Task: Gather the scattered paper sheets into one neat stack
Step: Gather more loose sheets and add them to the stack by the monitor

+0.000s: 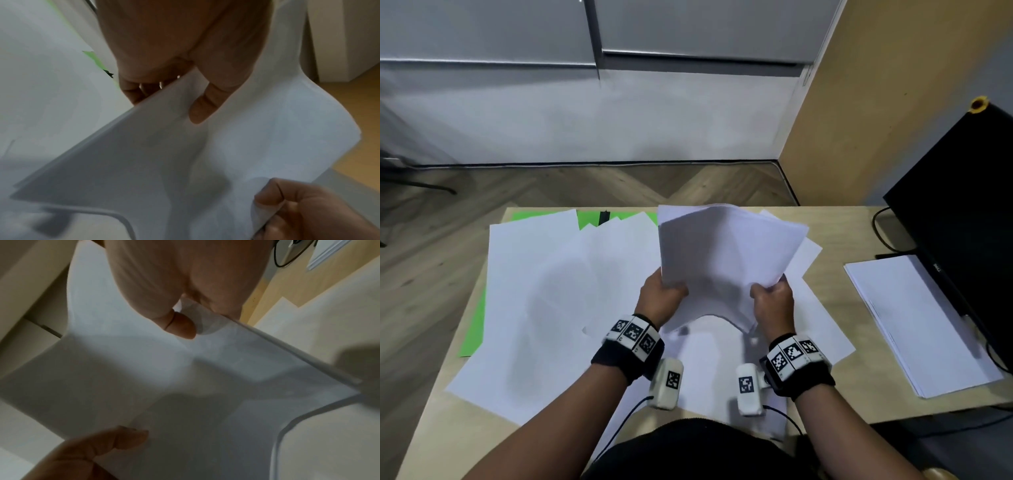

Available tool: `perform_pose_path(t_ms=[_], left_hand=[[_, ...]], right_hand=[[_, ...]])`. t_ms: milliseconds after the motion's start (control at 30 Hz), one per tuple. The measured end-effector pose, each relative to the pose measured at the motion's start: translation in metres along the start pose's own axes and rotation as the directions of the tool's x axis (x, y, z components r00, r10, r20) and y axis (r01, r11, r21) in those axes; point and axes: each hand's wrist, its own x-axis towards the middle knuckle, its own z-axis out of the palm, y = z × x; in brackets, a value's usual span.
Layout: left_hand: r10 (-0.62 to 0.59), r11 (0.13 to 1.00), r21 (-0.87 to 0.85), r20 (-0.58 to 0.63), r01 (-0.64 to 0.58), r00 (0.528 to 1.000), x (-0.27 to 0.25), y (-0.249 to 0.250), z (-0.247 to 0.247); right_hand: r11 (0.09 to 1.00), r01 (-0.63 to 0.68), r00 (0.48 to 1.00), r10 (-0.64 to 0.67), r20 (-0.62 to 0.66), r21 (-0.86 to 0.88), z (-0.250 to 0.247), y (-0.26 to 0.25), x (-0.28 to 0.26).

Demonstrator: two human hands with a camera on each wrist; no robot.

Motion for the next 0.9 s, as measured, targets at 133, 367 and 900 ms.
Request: perform_pose_path(t_ms=[133, 367, 900], left_hand=[[0.04, 0.998, -0.039, -0.031, -0.041, 0.999, -0.003, -0.004, -0.004], [0.036, 0.999, -0.005, 0.055, -0.036, 0.998, -0.001, -0.017, 0.001], [-0.183, 0.772, 0.634, 0.151, 0.047, 0.972, 0.011, -0.072, 0.079]], right_hand=[[1.0, -0.004, 0.999, 0.005, -0.052, 0.007, -0.004, 0.006, -0.002], [0.996, -0.087, 0.995, 0.088, 0.036, -0.033, -0.011, 0.022, -0.008], [0.882, -0.462, 0.881, 0.444, -0.164, -0.095, -0.113, 0.092, -0.035]])
